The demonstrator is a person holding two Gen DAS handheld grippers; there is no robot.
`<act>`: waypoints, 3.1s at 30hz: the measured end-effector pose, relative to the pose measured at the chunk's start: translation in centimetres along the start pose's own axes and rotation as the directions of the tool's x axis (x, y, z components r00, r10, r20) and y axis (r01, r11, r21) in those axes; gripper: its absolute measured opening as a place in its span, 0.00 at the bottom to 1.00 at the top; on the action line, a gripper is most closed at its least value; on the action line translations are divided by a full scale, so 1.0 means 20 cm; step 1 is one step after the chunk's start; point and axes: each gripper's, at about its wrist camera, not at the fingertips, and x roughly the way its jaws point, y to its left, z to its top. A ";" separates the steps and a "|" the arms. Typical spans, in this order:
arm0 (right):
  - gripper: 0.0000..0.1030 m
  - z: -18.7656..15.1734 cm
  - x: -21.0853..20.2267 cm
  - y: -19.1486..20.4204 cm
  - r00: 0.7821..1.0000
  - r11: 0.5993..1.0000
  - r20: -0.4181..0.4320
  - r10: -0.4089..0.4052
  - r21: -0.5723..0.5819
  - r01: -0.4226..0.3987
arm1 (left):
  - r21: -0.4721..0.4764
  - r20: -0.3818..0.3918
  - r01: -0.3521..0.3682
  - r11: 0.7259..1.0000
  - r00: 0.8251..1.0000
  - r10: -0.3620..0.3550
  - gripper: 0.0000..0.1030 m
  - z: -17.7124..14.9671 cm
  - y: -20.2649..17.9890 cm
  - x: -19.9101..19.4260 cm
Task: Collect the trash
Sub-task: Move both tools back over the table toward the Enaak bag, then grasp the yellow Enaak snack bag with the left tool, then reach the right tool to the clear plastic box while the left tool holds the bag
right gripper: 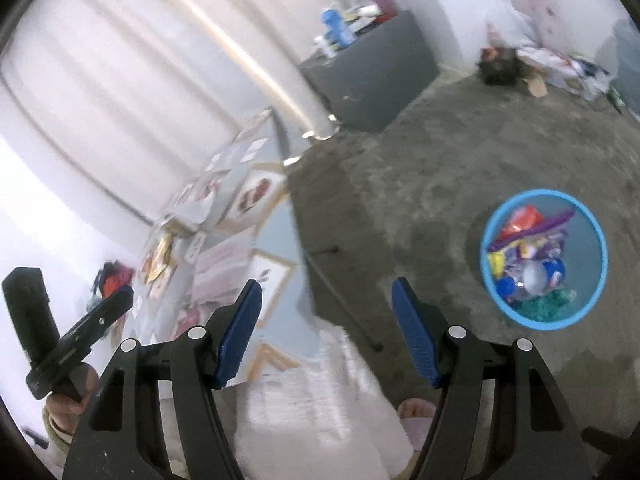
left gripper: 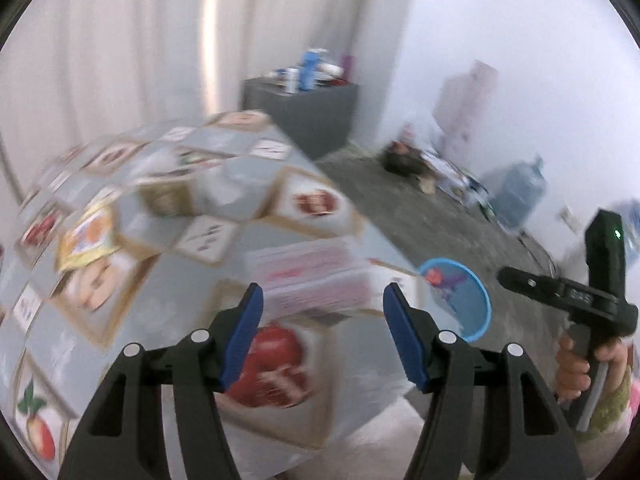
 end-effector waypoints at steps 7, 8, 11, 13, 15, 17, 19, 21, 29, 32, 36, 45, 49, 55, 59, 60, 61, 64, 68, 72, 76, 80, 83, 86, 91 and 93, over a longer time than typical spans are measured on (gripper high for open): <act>0.62 0.01 0.09 0.22 0.999 0.994 -0.052 0.012 -0.105 -0.017 | -0.092 0.095 -0.014 0.996 0.995 0.023 0.59 -0.01 0.24 -0.10; 0.61 0.01 0.11 0.25 0.998 0.993 -0.060 0.010 -0.118 -0.017 | -0.096 0.111 -0.014 0.995 0.994 0.025 0.59 0.01 0.27 -0.10; 0.59 0.02 0.14 0.30 0.997 0.990 -0.074 0.010 -0.138 -0.020 | -0.125 0.151 -0.013 0.992 0.988 0.032 0.59 0.04 0.36 -0.13; 0.57 0.02 0.16 0.33 0.997 0.989 -0.080 0.006 -0.147 -0.018 | -0.150 0.171 -0.021 0.989 0.984 0.047 0.59 0.05 0.42 -0.14; 0.55 0.03 0.20 0.35 0.996 0.988 -0.092 0.004 -0.154 -0.018 | -0.165 0.187 -0.031 0.986 0.980 0.062 0.59 0.05 0.48 -0.15; 0.52 0.04 0.24 0.37 0.994 0.988 -0.108 -0.003 -0.151 -0.014 | -0.188 0.192 -0.050 0.981 0.977 0.087 0.59 0.05 0.55 -0.14; 0.49 0.05 0.28 0.38 0.992 0.990 -0.129 -0.005 -0.142 -0.013 | -0.214 0.187 -0.060 0.975 0.977 0.102 0.57 0.04 0.62 -0.13; 0.48 0.06 0.32 0.39 0.988 0.992 -0.152 0.006 -0.125 -0.025 | -0.251 0.166 -0.083 0.964 0.978 0.127 0.56 0.03 0.70 -0.11; 0.40 0.09 0.39 0.47 0.988 0.990 -0.154 -0.009 -0.138 -0.012 | -0.325 0.075 -0.176 0.929 0.975 0.210 0.45 0.13 1.02 0.03; 0.37 0.09 0.42 0.51 0.989 0.986 -0.147 -0.030 -0.169 0.005 | -0.318 0.056 -0.221 0.922 0.966 0.251 0.39 0.19 1.12 0.09; 0.37 0.10 0.46 0.56 0.989 0.976 -0.138 -0.060 -0.215 0.029 | -0.323 0.010 -0.261 0.910 0.960 0.279 0.32 0.25 1.25 0.20; 0.37 0.13 0.56 0.60 0.986 0.974 -0.144 -0.080 -0.223 0.046 | -0.293 -0.078 -0.313 0.903 0.950 0.303 0.32 0.35 1.46 0.44; 0.37 0.13 0.56 0.61 0.986 0.974 -0.145 -0.083 -0.222 0.049 | -0.260 -0.143 -0.325 0.909 0.944 0.296 0.32 0.32 1.46 0.53; 0.37 0.11 0.56 0.59 0.984 0.975 -0.156 -0.089 -0.215 0.054 | -0.169 -0.154 -0.327 0.930 0.941 0.303 0.32 0.23 1.33 0.50; 0.37 0.09 0.54 0.58 0.983 0.975 -0.158 -0.092 -0.213 0.057 | -0.133 -0.169 -0.305 0.943 0.945 0.281 0.32 0.14 1.20 0.44; 0.37 0.08 0.54 0.58 0.983 0.976 -0.160 -0.092 -0.211 0.057 | -0.137 -0.172 -0.288 0.948 0.949 0.264 0.32 0.12 1.18 0.42; 0.37 0.08 0.53 0.58 0.983 0.976 -0.161 -0.092 -0.210 0.057 | -0.143 -0.180 -0.267 0.953 0.954 0.240 0.32 0.09 1.15 0.40; 0.37 0.06 0.51 0.57 0.982 0.975 -0.163 -0.096 -0.212 0.060 | -0.174 -0.198 -0.220 0.960 0.963 0.184 0.32 0.02 1.07 0.33; 0.37 0.05 0.49 0.55 0.983 0.976 -0.154 -0.099 -0.207 0.065 | -0.235 -0.209 -0.162 0.958 0.971 0.112 0.32 -0.08 1.00 0.25; 0.37 0.08 0.49 0.53 0.986 0.978 -0.137 -0.097 -0.197 0.069 | -0.382 -0.214 -0.053 0.923 0.976 -0.033 0.32 -0.17 0.98 0.18; 0.38 0.14 0.53 0.54 0.989 0.974 -0.110 -0.095 -0.216 0.069 | -0.433 -0.198 -0.001 0.901 0.976 -0.094 0.32 -0.24 0.95 0.10; 0.38 0.20 0.63 0.52 0.989 0.974 -0.107 -0.103 -0.212 0.078 | -0.424 -0.172 -0.007 0.906 0.982 -0.073 0.32 -0.29 0.90 0.01; 0.38 0.23 0.69 0.52 0.989 0.976 -0.109 -0.104 -0.205 0.080 | -0.379 -0.105 0.009 0.925 0.993 -0.053 0.48 -0.31 0.86 -0.06; 0.37 0.23 0.73 0.51 0.984 0.975 -0.127 -0.123 -0.201 0.096 | -0.353 -0.052 0.049 0.934 0.996 -0.072 0.50 -0.32 0.84 -0.12; 0.37 0.17 0.69 0.54 0.973 0.965 -0.163 -0.164 -0.232 0.124 | -0.323 0.027 0.126 0.938 0.992 -0.124 0.50 -0.31 0.76 -0.18; 0.37 0.12 0.66 0.55 0.969 0.963 -0.182 -0.169 -0.242 0.122 | -0.309 0.032 0.143 0.940 0.990 -0.140 0.50 -0.30 0.73 -0.15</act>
